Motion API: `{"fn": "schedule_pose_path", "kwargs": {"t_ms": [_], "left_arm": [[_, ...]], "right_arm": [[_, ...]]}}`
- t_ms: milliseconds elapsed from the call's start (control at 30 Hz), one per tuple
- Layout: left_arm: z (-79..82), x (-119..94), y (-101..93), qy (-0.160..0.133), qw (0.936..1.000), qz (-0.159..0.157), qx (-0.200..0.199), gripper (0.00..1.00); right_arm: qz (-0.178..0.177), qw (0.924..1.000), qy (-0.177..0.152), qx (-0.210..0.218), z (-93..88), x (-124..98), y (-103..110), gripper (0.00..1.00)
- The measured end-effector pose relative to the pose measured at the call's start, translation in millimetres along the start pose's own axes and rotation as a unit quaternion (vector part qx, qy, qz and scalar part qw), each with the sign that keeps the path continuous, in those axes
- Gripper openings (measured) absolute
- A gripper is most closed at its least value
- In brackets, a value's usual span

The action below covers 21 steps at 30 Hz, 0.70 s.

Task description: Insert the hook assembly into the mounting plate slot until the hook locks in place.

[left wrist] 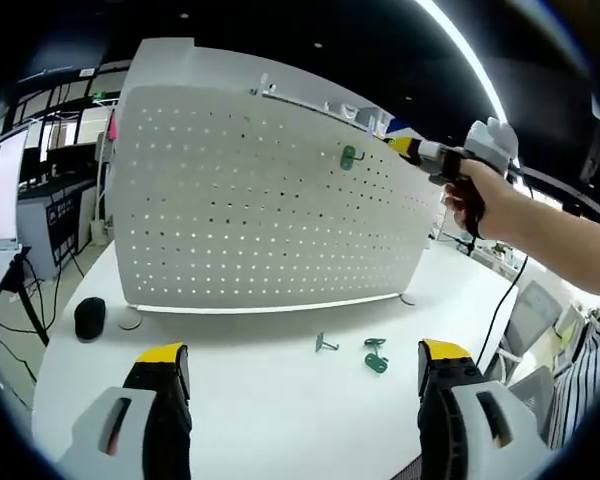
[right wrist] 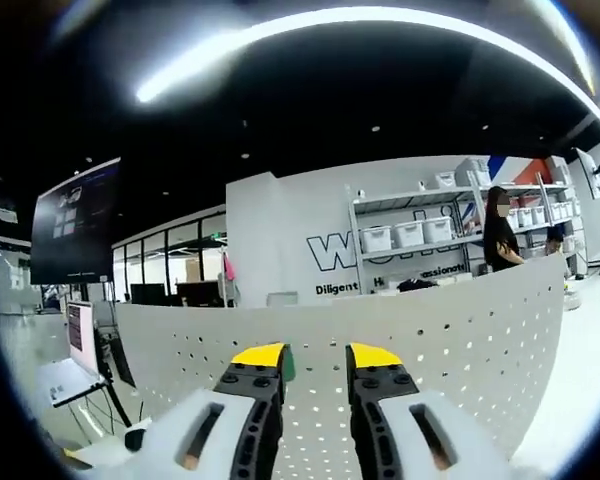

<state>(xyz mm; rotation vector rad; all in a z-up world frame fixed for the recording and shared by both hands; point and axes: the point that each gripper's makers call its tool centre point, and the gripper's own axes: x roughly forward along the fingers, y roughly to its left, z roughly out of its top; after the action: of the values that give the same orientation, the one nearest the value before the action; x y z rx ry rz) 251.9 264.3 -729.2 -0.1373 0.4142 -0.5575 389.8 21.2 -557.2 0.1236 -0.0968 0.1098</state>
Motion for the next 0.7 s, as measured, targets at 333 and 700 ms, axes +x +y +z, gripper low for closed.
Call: {"fn": "schedule_pose_path", "kwargs": {"t_ms": [333,700], "left_arm": [[-7.8,-5.0,-5.5,0.015,0.9999,-0.002,0.004,0.97],[-6.6,-17.6,1.9,0.024,0.9996,0.011,0.005,0.97]], "right_arm": [[0.048,0.9949,0.082,-0.034,-51.0,-46.1,0.5,0.28],[0.124,0.9692,0.207,-0.049,-128.1,-120.3,23.1,0.41]]}}
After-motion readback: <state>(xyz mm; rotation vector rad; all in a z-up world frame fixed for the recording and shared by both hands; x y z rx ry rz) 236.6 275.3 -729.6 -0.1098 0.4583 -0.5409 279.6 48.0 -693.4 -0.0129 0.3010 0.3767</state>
